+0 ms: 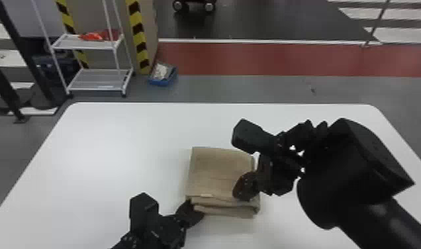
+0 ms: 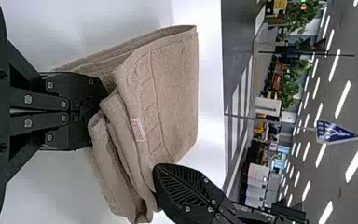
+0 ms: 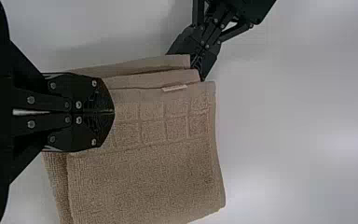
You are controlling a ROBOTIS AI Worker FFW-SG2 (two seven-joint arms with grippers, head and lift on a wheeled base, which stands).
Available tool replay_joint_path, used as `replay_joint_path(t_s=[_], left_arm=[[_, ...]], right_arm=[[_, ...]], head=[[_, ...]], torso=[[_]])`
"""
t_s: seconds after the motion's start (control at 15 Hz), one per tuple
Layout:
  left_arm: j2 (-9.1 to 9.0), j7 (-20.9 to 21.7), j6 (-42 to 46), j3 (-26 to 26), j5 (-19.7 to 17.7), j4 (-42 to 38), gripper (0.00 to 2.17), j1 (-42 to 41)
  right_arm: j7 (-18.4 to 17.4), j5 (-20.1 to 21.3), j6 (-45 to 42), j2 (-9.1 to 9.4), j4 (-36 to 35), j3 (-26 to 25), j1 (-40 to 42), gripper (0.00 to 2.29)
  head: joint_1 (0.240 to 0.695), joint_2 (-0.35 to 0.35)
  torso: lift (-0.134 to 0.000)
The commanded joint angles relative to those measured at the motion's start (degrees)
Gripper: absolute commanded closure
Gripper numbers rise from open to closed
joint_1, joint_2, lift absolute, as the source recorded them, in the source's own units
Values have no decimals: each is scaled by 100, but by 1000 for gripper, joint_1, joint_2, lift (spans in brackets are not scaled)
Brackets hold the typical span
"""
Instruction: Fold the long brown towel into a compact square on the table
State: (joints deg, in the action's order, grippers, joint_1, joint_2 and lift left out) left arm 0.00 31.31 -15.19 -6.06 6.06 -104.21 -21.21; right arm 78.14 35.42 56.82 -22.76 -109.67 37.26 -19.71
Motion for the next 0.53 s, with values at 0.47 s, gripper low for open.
replay_joint_path(t_s=[0.47], left_arm=[[-15, -2, -94, -44, 0, -47, 2148, -6]], right_arm=[[19, 308, 45, -220, -380, 18, 477, 2135]], head=[[695, -31]], torso=[[-123]])
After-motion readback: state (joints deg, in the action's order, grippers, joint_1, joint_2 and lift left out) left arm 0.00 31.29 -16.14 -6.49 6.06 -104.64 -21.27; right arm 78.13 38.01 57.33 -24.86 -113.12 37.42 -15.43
